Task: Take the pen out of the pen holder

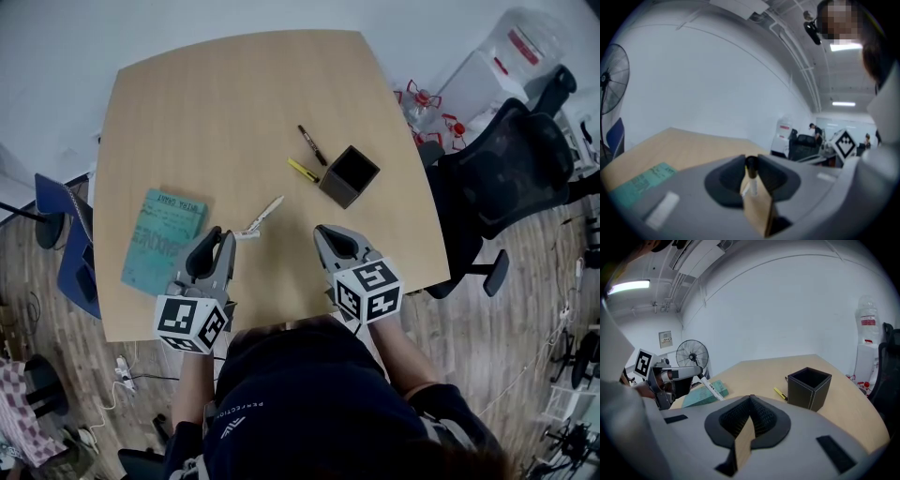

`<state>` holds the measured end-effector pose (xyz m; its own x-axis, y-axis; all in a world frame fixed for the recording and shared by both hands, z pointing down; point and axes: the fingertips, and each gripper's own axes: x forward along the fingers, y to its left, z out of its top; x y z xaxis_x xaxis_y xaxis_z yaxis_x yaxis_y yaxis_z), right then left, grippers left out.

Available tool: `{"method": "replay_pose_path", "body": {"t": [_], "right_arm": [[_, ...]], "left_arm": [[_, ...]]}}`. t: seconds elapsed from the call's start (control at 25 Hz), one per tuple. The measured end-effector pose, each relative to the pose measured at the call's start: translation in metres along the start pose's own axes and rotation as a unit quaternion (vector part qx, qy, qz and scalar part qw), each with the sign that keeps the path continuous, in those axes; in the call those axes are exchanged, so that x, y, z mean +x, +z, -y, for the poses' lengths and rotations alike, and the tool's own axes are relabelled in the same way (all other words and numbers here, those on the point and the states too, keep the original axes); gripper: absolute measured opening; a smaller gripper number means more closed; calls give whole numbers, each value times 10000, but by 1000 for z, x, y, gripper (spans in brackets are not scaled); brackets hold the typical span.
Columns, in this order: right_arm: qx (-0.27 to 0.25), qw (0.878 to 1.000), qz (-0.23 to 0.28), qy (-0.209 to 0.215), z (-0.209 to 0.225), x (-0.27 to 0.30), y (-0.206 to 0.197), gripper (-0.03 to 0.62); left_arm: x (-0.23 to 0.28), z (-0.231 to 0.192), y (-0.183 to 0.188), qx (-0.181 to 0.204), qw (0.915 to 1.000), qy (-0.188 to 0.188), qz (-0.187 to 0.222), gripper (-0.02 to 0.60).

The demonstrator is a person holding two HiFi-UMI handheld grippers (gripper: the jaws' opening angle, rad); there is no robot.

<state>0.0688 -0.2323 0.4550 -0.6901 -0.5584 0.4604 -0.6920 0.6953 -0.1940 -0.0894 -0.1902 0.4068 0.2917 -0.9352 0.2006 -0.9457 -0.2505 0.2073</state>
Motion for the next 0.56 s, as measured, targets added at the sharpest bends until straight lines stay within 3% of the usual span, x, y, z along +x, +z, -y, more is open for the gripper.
{"method": "replay_pose_path", "body": {"t": [0.56], "right_arm": [[54,10000,54,-32,5,-4,1,2]], "left_arm": [[5,8,2,178,9998,-98,-50,86]]}}
